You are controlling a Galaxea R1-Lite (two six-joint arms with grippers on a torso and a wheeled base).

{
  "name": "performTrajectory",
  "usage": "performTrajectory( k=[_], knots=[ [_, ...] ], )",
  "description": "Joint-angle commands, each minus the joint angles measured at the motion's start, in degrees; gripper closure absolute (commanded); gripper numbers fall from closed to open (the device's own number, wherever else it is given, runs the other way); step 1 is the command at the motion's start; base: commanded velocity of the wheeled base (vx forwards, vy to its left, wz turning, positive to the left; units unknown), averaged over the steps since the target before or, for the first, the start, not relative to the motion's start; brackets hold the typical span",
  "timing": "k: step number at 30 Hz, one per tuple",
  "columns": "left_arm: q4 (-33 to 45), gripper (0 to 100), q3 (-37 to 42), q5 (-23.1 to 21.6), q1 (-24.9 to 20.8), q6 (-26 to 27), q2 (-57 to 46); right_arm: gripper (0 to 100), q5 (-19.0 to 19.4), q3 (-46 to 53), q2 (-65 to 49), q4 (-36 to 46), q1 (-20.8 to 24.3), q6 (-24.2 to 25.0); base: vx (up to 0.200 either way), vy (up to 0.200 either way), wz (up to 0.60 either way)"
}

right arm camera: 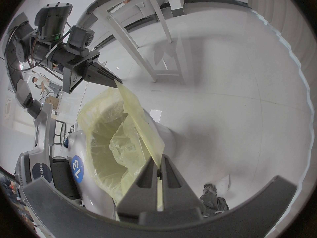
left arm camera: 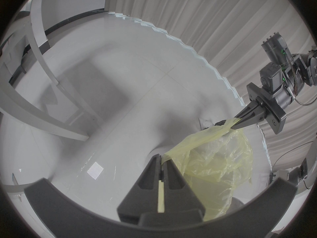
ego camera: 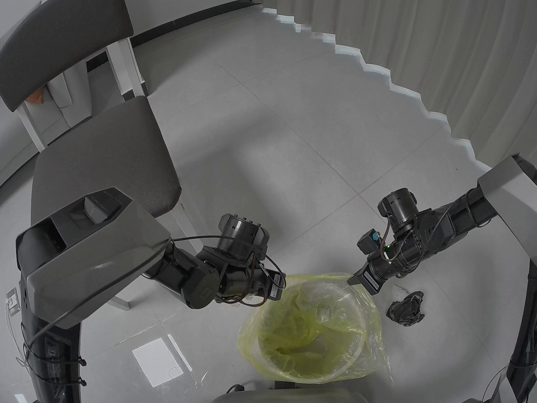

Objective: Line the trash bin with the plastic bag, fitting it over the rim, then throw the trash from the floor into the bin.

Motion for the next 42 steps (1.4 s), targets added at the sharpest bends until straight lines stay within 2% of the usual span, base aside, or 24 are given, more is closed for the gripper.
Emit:
performTrajectory(
  k=[1, 14, 42],
  knots=[
    [0.1, 100, -1.3, 0.0, 1.7, 0.1, 1.1, 100, 0.0, -2.6, 3.1, 0.1, -0.6, 0.0, 0.000, 0.000, 0.00],
    [0.1, 100, -6.3, -0.6, 3.7, -0.6, 4.1, 100, 0.0, -7.3, 7.4, -0.1, -2.8, 0.0, 0.000, 0.000, 0.00],
    [-0.3, 100, -9.6, -0.6, 4.9, -1.2, 12.3, 100, 0.0, -13.0, 16.6, -0.2, -2.2, 0.3, 0.000, 0.000, 0.00]
  ],
)
